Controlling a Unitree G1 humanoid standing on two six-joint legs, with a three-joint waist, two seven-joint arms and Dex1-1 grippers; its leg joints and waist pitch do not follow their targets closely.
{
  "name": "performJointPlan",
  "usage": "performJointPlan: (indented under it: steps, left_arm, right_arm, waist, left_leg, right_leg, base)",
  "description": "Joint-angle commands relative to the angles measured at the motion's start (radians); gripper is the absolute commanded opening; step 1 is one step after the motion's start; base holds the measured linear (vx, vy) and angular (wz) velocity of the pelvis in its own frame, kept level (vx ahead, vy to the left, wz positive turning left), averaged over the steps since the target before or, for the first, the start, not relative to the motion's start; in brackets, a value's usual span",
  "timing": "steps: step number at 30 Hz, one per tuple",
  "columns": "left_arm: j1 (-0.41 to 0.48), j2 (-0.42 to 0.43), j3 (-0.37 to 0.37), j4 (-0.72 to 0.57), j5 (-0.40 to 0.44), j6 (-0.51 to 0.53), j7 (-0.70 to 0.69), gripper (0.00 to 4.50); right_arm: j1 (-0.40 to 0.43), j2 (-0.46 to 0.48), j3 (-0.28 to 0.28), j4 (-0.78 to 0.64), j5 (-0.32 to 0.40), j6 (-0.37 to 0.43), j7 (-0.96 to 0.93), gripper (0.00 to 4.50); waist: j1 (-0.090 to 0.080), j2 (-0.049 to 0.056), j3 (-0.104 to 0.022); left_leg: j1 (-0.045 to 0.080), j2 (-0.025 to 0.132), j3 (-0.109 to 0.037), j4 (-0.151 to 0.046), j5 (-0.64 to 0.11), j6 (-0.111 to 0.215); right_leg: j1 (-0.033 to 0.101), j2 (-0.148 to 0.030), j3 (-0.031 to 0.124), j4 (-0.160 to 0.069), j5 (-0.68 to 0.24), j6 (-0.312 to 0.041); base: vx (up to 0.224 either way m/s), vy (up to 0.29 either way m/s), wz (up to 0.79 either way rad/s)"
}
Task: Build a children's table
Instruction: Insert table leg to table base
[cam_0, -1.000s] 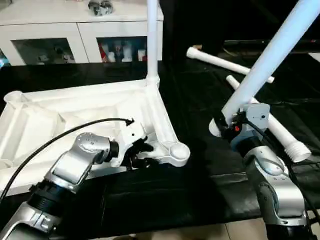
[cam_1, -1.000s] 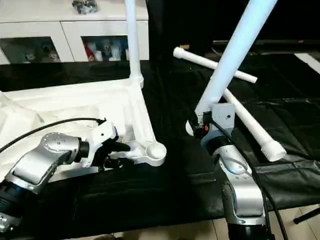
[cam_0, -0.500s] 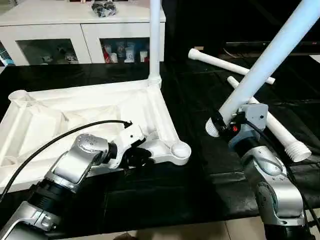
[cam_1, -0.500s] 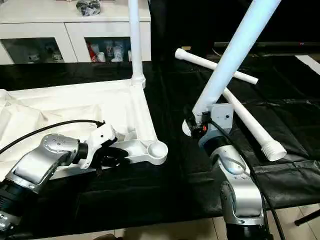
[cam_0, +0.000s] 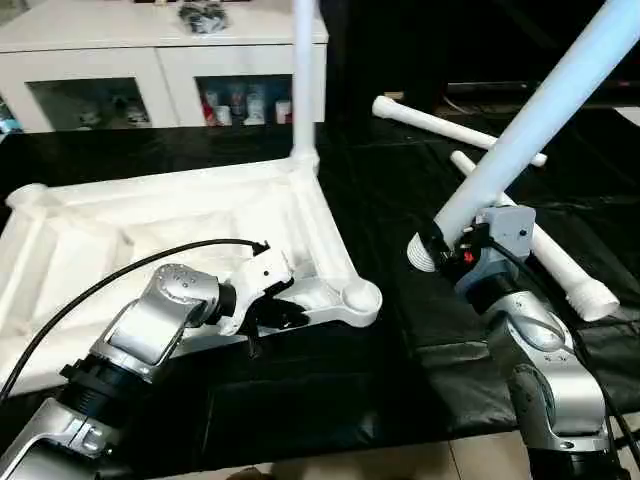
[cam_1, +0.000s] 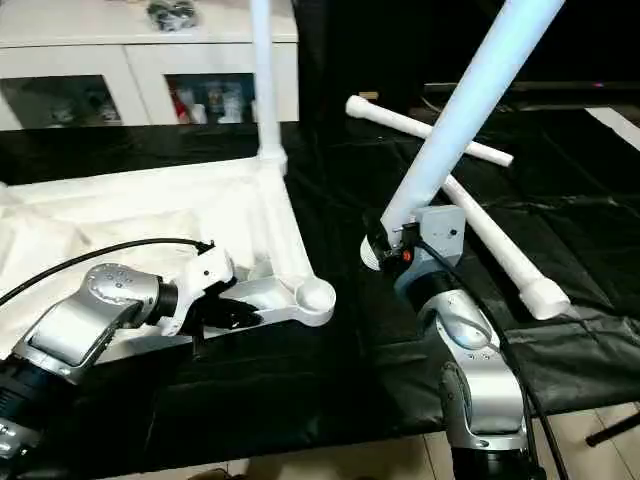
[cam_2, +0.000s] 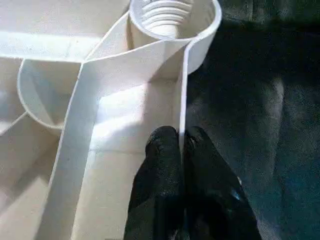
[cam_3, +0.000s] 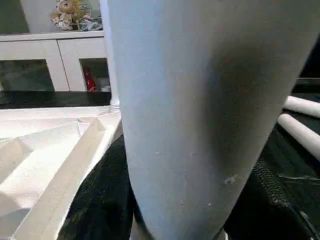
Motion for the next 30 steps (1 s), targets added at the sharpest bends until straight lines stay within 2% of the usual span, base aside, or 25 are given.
performJointPlan:
  steps: [1, 4, 5, 7, 9, 10, 11, 12, 13, 15, 17, 21, 22, 23, 24, 25, 26, 30]
  left_arm:
    - [-0.019, 0.003, 0.01, 0.014, 0.006, -0.005, 0.009, 0.0]
    - [-0.031, -0.014, 0.017, 0.033, 0.005, -0.019, 0.02, 0.0]
    - [-0.039, -0.021, 0.016, 0.051, 0.008, -0.03, 0.023, 0.0]
    - [-0.054, -0.033, 0.012, 0.086, 0.016, -0.048, 0.029, 0.0]
    - [-0.06, -0.039, 0.01, 0.101, 0.02, -0.056, 0.031, 0.0]
    - [-0.068, -0.044, 0.005, 0.119, 0.026, -0.066, 0.033, 0.0]
    - [-0.09, -0.061, -0.006, 0.162, 0.04, -0.092, 0.038, 0.0]
    - [-0.092, -0.062, -0.007, 0.166, 0.042, -0.095, 0.039, 0.0]
    - [-0.102, -0.069, -0.011, 0.182, 0.047, -0.105, 0.041, 0.0]
    - [-0.12, -0.076, -0.017, 0.211, 0.058, -0.13, 0.042, 0.0]
    - [-0.131, -0.079, -0.02, 0.23, 0.064, -0.143, 0.044, 0.0]
    - [-0.165, -0.077, -0.02, 0.273, 0.068, -0.18, 0.017, 0.0]
    - [-0.167, -0.073, -0.025, 0.27, 0.07, -0.189, 0.002, 0.0]
    - [-0.17, -0.072, -0.027, 0.276, 0.074, -0.202, -0.01, 0.0]
    - [-0.17, -0.072, -0.027, 0.276, 0.074, -0.202, -0.01, 0.0]
    - [-0.172, -0.072, -0.029, 0.279, 0.075, -0.21, -0.023, 0.0]
    - [-0.176, -0.072, -0.032, 0.285, 0.079, -0.222, -0.03, 0.0]
    - [-0.182, -0.075, -0.034, 0.297, 0.081, -0.234, -0.032, 0.0]
  right_arm:
    - [-0.015, -0.003, 0.005, -0.016, 0.013, -0.014, 0.023, 1.91]
    - [-0.024, -0.002, 0.017, -0.023, 0.054, 0.019, 0.063, 1.91]
    - [-0.029, -0.006, 0.022, -0.027, 0.092, 0.056, 0.097, 1.91]
    - [-0.035, -0.029, 0.043, -0.035, 0.145, 0.113, 0.17, 1.91]
    - [-0.037, -0.043, 0.056, -0.04, 0.161, 0.133, 0.205, 1.91]
    - [-0.037, -0.062, 0.073, -0.043, 0.173, 0.151, 0.242, 1.91]
    - [-0.048, -0.1, 0.095, -0.047, 0.199, 0.19, 0.313, 1.91]
    - [-0.049, -0.104, 0.097, -0.047, 0.201, 0.194, 0.32, 1.91]
    - [-0.055, -0.121, 0.104, -0.045, 0.209, 0.208, 0.348, 1.91]
    - [-0.069, -0.157, 0.114, -0.036, 0.206, 0.222, 0.389, 1.91]
    - [-0.078, -0.176, 0.118, -0.026, 0.194, 0.218, 0.405, 1.91]
    - [-0.143, -0.235, 0.115, 0.059, 0.155, 0.193, 0.448, 1.91]
    - [-0.159, -0.245, 0.115, 0.088, 0.144, 0.182, 0.454, 1.91]
    - [-0.171, -0.254, 0.117, 0.107, 0.141, 0.178, 0.461, 1.91]
    - [-0.171, -0.254, 0.117, 0.107, 0.141, 0.178, 0.461, 1.91]
    - [-0.182, -0.259, 0.117, 0.128, 0.143, 0.176, 0.471, 1.91]
    - [-0.19, -0.261, 0.119, 0.147, 0.146, 0.173, 0.481, 1.91]
    - [-0.197, -0.254, 0.13, 0.192, 0.149, 0.165, 0.504, 1.91]
  waist:
    - [0.005, 0.009, -0.059]
    - [0.006, 0.008, -0.06]
    - [0.008, 0.012, -0.059]
    - [0.007, 0.011, -0.059]
    - [0.01, 0.012, -0.058]
    - [0.011, 0.017, -0.058]
    - [0.012, 0.014, -0.059]
    - [0.014, 0.01, -0.058]
    - [0.015, 0.011, -0.059]
    - [0.019, 0.007, -0.059]
    - [0.021, 0.009, -0.06]
    - [0.024, 0.009, -0.062]
    - [0.024, 0.003, -0.061]
    - [0.026, 0.004, -0.06]
    - [0.026, 0.005, -0.061]
    - [0.028, 0.0, -0.062]
    - [0.029, -0.001, -0.063]
    - [0.034, 0.0, -0.064]
  left_leg:
    - [0.028, 0.06, -0.019, -0.08, -0.206, -0.006]
    - [0.027, 0.059, -0.019, -0.078, -0.194, 0.005]
    - [0.027, 0.06, -0.02, -0.079, -0.191, 0.005]
    - [0.029, 0.06, -0.019, -0.079, -0.207, 0.011]
    - [0.029, 0.064, -0.019, -0.079, -0.211, 0.011]
    - [0.028, 0.063, -0.02, -0.08, -0.214, 0.01]
    - [0.029, 0.064, -0.02, -0.078, -0.212, 0.007]
    - [0.028, 0.062, -0.019, -0.077, -0.211, 0.01]
    - [0.029, 0.063, -0.018, -0.076, -0.204, 0.011]
    - [0.028, 0.064, -0.018, -0.075, -0.197, 0.016]
    - [0.029, 0.065, -0.017, -0.074, -0.19, 0.016]
    - [0.029, 0.065, -0.016, -0.072, -0.178, 0.014]
    - [0.029, 0.065, -0.014, -0.071, -0.18, 0.015]
    - [0.029, 0.065, -0.012, -0.07, -0.181, 0.018]
    - [0.028, 0.066, -0.012, -0.07, -0.178, 0.019]
    - [0.029, 0.067, -0.011, -0.069, -0.172, 0.022]
    - [0.028, 0.067, -0.009, -0.068, -0.157, 0.03]
    - [0.028, 0.069, -0.008, -0.067, -0.14, 0.042]
  right_leg:
    - [0.032, -0.058, 0.03, -0.076, -0.018, -0.231]
    - [0.036, -0.057, 0.029, -0.075, 0.008, -0.238]
    - [0.036, -0.057, 0.028, -0.074, 0.012, -0.241]
    - [0.036, -0.056, 0.028, -0.076, 0.007, -0.248]
    - [0.039, -0.059, 0.029, -0.075, 0.006, -0.253]
    - [0.038, -0.059, 0.028, -0.075, 0.002, -0.254]
    - [0.039, -0.061, 0.029, -0.075, 0.007, -0.255]
    - [0.044, -0.06, 0.028, -0.078, 0.005, -0.254]
    - [0.042, -0.061, 0.029, -0.077, 0.01, -0.257]
    - [0.043, -0.063, 0.028, -0.077, 0.006, -0.26]
    - [0.04, -0.065, 0.029, -0.077, 0.01, -0.263]
    - [0.041, -0.065, 0.027, -0.074, 0.021, -0.273]
    - [0.041, -0.066, 0.027, -0.075, 0.008, -0.278]
    - [0.04, -0.068, 0.028, -0.078, 0.001, -0.277]
    - [0.041, -0.067, 0.027, -0.076, 0.002, -0.277]
    - [0.041, -0.067, 0.027, -0.076, 0.009, -0.277]
    - [0.041, -0.067, 0.027, -0.073, 0.027, -0.281]
    - [0.04, -0.066, 0.025, -0.07, 0.046, -0.287]
  base:
    - [0.0, 0.0, 0.0]
    - [0.0, 0.0, 0.0]
    - [0.0, 0.0, 0.0]
    - [0.0, 0.0, 0.0]
    - [0.0, 0.0, 0.0]
    - [0.0, 0.0, 0.0]
    - [0.0, 0.0, 0.0]
    - [0.0, 0.0, 0.0]
    - [0.0, 0.0, 0.0]
    - [0.0, 0.0, 0.0]
    - [0.0, 0.0, 0.0]
    - [0.0, 0.0, 0.0]
    - [0.0, 0.0, 0.0]
    - [0.0, 0.0, 0.0]
    - [0.0, 0.0, 0.0]
    - [0.0, 0.0, 0.0]
    - [0.0, 0.0, 0.0]
    - [0.0, 0.0, 0.0]
